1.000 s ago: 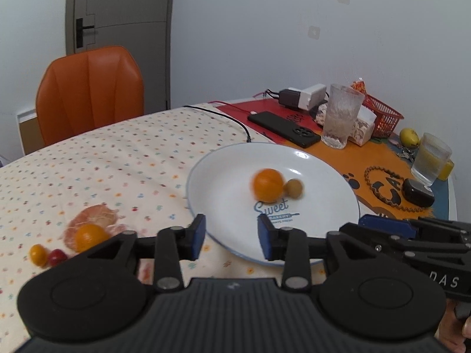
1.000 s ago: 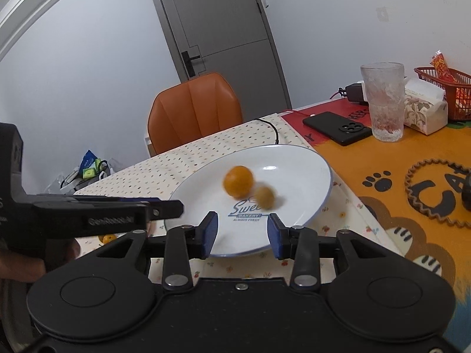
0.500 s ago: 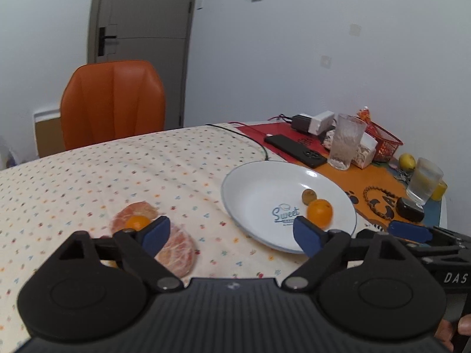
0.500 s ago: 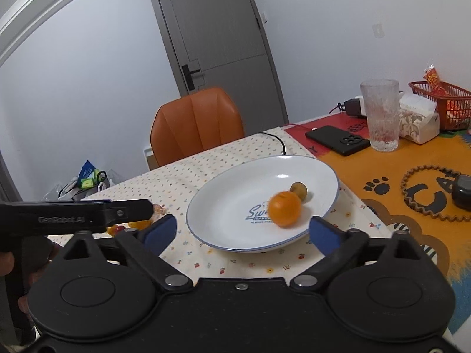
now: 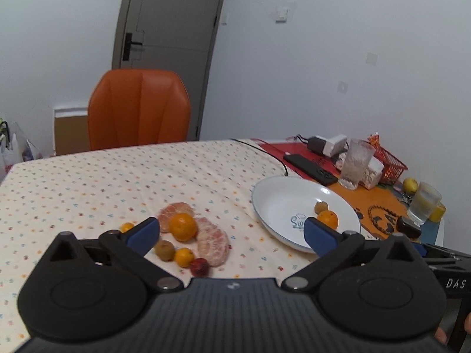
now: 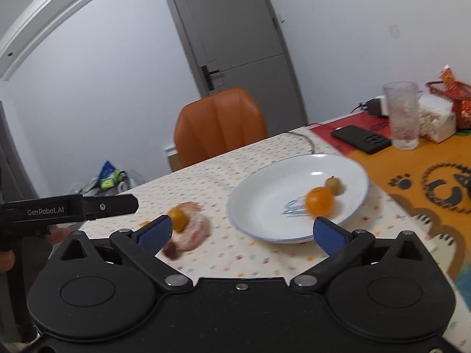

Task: Organize fruits
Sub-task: 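Move both open grippers back toward the remaining fruit cluster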

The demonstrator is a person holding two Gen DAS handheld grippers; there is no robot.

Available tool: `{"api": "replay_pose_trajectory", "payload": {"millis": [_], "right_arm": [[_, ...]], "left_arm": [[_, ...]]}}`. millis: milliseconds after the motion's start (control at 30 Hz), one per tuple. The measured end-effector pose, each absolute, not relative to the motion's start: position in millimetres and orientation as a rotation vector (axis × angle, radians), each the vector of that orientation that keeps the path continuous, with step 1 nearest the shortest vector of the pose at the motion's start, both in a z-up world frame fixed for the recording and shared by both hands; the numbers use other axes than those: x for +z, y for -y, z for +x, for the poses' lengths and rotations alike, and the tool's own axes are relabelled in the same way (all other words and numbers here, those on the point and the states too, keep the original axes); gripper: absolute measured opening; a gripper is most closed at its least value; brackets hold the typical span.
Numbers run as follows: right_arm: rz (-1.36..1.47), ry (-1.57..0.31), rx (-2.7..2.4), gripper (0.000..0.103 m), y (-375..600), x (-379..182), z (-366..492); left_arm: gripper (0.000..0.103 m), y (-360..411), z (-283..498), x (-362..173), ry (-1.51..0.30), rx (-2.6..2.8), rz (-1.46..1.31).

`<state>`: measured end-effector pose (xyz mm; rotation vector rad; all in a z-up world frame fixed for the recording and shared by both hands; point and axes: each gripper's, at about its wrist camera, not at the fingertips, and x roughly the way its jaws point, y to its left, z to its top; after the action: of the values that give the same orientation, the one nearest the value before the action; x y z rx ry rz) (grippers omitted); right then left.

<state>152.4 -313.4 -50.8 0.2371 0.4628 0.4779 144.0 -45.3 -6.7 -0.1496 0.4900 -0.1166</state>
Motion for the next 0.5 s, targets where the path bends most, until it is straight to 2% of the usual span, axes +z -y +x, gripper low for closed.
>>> {"api": "replay_pose_trajectory", "payload": {"millis": [500], "right_arm": [[0.22,-0.429,0.499,0.103,292.2,-39.9,137.2]], "left_arm": [[0.103,16.6,105.3,7.5,-0.432,-0.082,-0.172]]}}
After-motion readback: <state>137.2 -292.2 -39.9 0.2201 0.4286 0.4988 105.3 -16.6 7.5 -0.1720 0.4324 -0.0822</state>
